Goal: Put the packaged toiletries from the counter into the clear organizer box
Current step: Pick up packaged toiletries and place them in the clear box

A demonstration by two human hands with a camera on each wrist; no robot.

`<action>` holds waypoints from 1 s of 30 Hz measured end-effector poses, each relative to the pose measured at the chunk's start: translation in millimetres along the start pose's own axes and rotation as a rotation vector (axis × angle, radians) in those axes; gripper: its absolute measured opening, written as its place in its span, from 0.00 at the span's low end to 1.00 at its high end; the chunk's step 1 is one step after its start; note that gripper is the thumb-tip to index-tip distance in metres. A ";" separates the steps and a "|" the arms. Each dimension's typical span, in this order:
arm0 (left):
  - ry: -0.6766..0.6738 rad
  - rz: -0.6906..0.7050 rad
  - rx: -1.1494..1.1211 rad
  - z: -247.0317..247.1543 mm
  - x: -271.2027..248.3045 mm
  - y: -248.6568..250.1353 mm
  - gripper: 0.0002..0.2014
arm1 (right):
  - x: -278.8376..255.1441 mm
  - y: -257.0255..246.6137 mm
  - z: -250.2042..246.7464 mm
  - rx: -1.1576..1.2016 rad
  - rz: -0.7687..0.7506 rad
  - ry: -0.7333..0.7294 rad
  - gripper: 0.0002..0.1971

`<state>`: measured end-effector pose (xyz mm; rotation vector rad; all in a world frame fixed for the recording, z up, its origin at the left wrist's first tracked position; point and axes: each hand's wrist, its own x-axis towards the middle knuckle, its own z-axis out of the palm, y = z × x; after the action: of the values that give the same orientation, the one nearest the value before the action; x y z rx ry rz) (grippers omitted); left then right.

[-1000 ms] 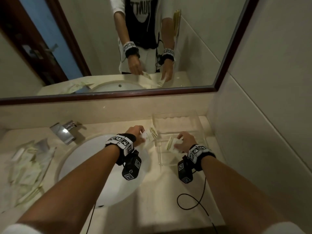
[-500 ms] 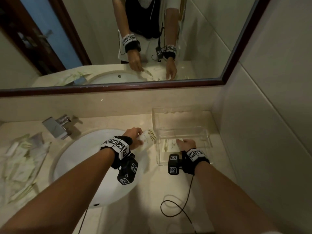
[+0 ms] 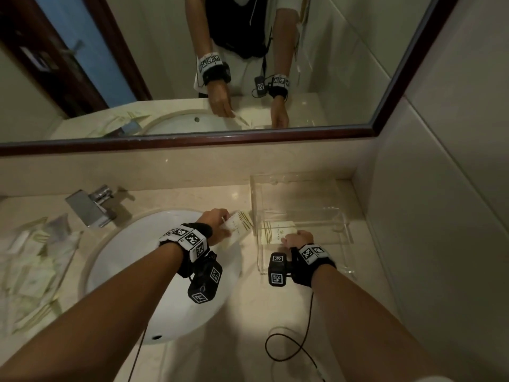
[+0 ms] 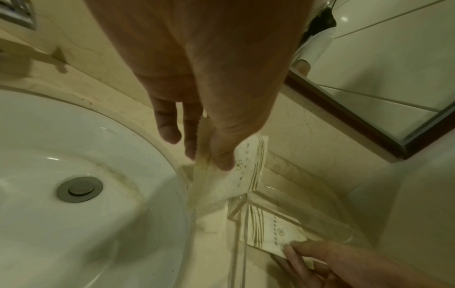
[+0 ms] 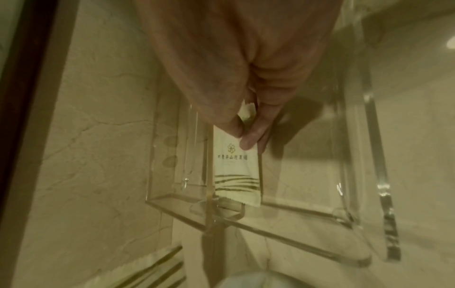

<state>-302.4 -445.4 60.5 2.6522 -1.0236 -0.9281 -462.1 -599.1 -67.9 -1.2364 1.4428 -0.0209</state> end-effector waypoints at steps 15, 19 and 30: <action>-0.013 -0.016 -0.020 2.7 -0.8 -0.7 0.12 | -1.3 -0.4 4.5 0.266 -0.006 -0.038 0.23; -0.024 -0.015 -0.025 3.6 -0.9 1.6 0.12 | -7.5 3.3 -0.4 -0.002 -0.057 0.153 0.16; -0.134 0.021 -0.028 19.6 -4.2 26.2 0.15 | -36.8 11.7 -41.1 -0.177 -0.184 0.239 0.05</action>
<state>-331.2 -461.0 56.0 2.5812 -1.0555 -1.1198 -508.3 -594.4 -35.8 -1.5510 1.5561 -0.1747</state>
